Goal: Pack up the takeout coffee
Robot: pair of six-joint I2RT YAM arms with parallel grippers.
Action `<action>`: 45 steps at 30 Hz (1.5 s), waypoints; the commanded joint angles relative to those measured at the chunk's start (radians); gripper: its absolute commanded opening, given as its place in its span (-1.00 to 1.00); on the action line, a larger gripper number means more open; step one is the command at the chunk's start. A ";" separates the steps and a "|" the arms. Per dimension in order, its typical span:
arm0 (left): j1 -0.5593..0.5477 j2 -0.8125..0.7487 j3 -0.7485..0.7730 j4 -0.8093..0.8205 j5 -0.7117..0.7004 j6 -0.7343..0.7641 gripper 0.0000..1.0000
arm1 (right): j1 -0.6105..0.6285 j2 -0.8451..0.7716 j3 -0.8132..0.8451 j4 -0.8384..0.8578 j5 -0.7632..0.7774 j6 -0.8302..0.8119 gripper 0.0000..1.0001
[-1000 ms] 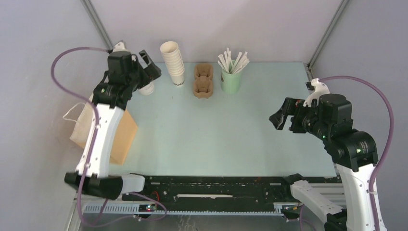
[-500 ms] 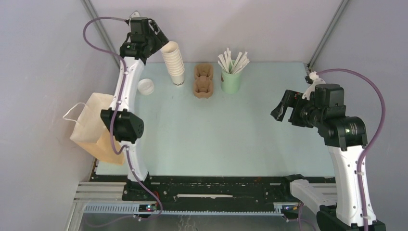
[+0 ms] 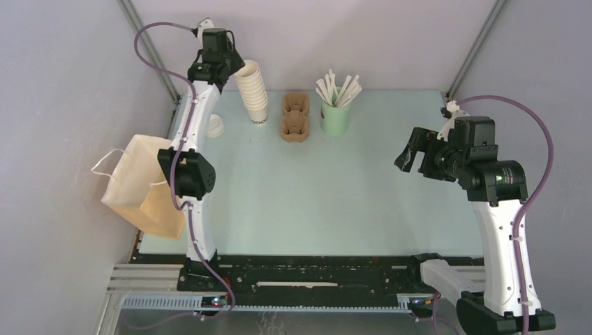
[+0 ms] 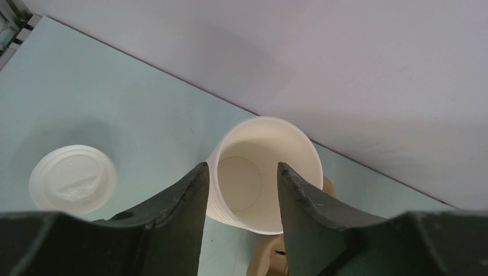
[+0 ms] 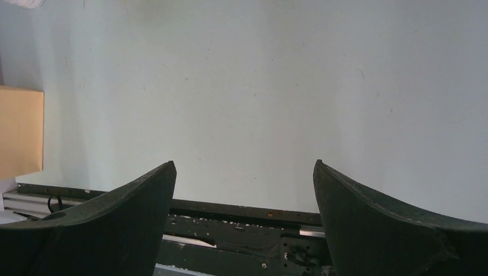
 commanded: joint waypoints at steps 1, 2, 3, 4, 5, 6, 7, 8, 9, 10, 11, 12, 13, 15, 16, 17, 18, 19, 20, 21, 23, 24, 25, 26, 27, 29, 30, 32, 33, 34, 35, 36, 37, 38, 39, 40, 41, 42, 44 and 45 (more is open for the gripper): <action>-0.014 0.008 0.050 0.043 -0.065 0.027 0.03 | -0.005 0.005 0.024 0.015 0.012 -0.028 0.95; -0.015 0.008 0.047 0.045 -0.067 0.029 0.02 | -0.005 0.004 0.025 0.015 0.015 -0.028 0.95; -0.015 0.011 0.048 0.045 -0.073 0.032 0.02 | -0.005 0.005 0.023 0.014 0.016 -0.029 0.95; -0.015 0.012 0.048 0.046 -0.081 0.035 0.03 | -0.005 0.005 0.022 0.015 0.017 -0.029 0.95; -0.015 0.015 0.048 0.047 -0.089 0.036 0.02 | -0.005 0.005 0.021 0.015 0.018 -0.029 0.95; -0.015 0.016 0.048 0.048 -0.096 0.035 0.02 | -0.006 0.005 0.020 0.015 0.018 -0.030 0.95; -0.015 0.019 0.048 0.049 -0.095 0.035 0.02 | -0.005 0.006 0.020 0.018 0.018 -0.031 0.95; -0.015 0.023 0.048 0.051 -0.096 0.035 0.02 | -0.005 0.006 0.020 0.018 0.018 -0.031 0.95; -0.016 0.028 0.048 0.052 -0.096 0.030 0.02 | -0.005 0.006 0.021 0.017 0.019 -0.032 0.95; -0.017 0.032 0.048 0.053 -0.096 0.028 0.01 | -0.005 0.006 0.021 0.017 0.020 -0.032 0.95; -0.018 0.036 0.049 0.057 -0.096 0.027 0.01 | -0.004 0.004 0.020 0.017 0.020 -0.033 0.95; -0.020 0.040 0.050 0.060 -0.096 0.027 0.01 | -0.003 0.004 0.020 0.017 0.020 -0.034 0.95; -0.020 0.044 0.052 0.061 -0.100 0.024 0.00 | 0.000 0.005 0.020 0.018 0.020 -0.034 0.95; -0.020 0.048 0.053 0.065 -0.104 0.019 -0.04 | 0.002 0.008 0.020 0.018 0.019 -0.034 0.95; -0.020 0.049 0.053 0.066 -0.104 0.018 -0.06 | 0.004 0.008 0.021 0.020 0.019 -0.035 0.95; -0.020 0.052 0.054 0.067 -0.104 0.018 -0.07 | 0.005 0.008 0.021 0.020 0.022 -0.036 0.95; -0.020 0.054 0.055 0.068 -0.103 0.019 -0.10 | 0.006 0.008 0.021 0.020 0.025 -0.037 0.95; -0.020 0.057 0.056 0.068 -0.100 0.020 -0.13 | 0.008 0.008 0.021 0.020 0.027 -0.039 0.95; -0.020 0.058 0.056 0.070 -0.100 0.019 -0.15 | 0.010 0.009 0.021 0.021 0.028 -0.039 0.95; -0.020 0.058 0.056 0.071 -0.103 0.019 -0.17 | 0.013 0.009 0.021 0.020 0.029 -0.040 0.95; -0.020 0.061 0.057 0.071 -0.106 0.018 -0.22 | 0.016 0.010 0.022 0.021 0.030 -0.042 0.95; -0.021 0.061 0.055 0.070 -0.105 0.017 -0.23 | 0.017 0.012 0.023 0.020 0.032 -0.041 0.95; -0.021 0.061 0.055 0.071 -0.107 0.017 -0.23 | 0.019 0.012 0.024 0.020 0.034 -0.043 0.94; -0.022 0.064 0.054 0.071 -0.107 0.019 -0.23 | 0.020 0.012 0.024 0.020 0.037 -0.044 0.95; -0.023 0.065 0.054 0.070 -0.108 0.021 -0.24 | 0.022 0.012 0.024 0.020 0.039 -0.044 0.95; -0.024 0.069 0.054 0.069 -0.109 0.023 -0.25 | 0.024 0.014 0.025 0.020 0.040 -0.046 0.95; -0.024 0.070 0.055 0.069 -0.109 0.022 -0.26 | 0.024 0.014 0.025 0.020 0.042 -0.046 0.95; -0.026 0.072 0.054 0.067 -0.110 0.022 -0.27 | 0.026 0.013 0.025 0.020 0.045 -0.047 0.95; -0.027 0.072 0.054 0.065 -0.112 0.021 -0.27 | 0.026 0.012 0.025 0.020 0.048 -0.047 0.95; -0.027 0.073 0.053 0.063 -0.113 0.021 -0.27 | 0.026 0.012 0.025 0.020 0.050 -0.048 0.95; -0.027 0.073 0.053 0.062 -0.116 0.021 -0.27 | 0.026 0.011 0.026 0.021 0.050 -0.048 0.95; -0.028 0.073 0.053 0.061 -0.116 0.022 -0.27 | 0.026 0.011 0.026 0.021 0.052 -0.049 0.95; -0.027 0.074 0.053 0.061 -0.117 0.023 -0.27 | 0.026 0.011 0.026 0.021 0.052 -0.049 0.95; -0.027 0.074 0.054 0.060 -0.118 0.023 -0.29 | 0.027 0.011 0.025 0.021 0.053 -0.049 0.95; -0.027 0.075 0.054 0.061 -0.118 0.023 -0.33 | 0.027 0.010 0.025 0.021 0.053 -0.049 0.95; -0.027 0.075 0.055 0.061 -0.120 0.024 -0.36 | 0.027 0.010 0.025 0.020 0.054 -0.049 0.95; -0.029 0.073 0.054 0.062 -0.123 0.025 -0.39 | 0.027 0.011 0.025 0.020 0.054 -0.049 0.95; -0.029 0.072 0.054 0.061 -0.125 0.026 -0.42 | 0.027 0.010 0.025 0.021 0.054 -0.049 0.95; -0.029 0.069 0.054 0.062 -0.126 0.031 -0.55 | 0.027 0.009 0.023 0.021 0.054 -0.049 0.95; -0.029 0.067 0.054 0.060 -0.125 0.032 -0.60 | 0.028 0.009 0.023 0.021 0.054 -0.049 0.95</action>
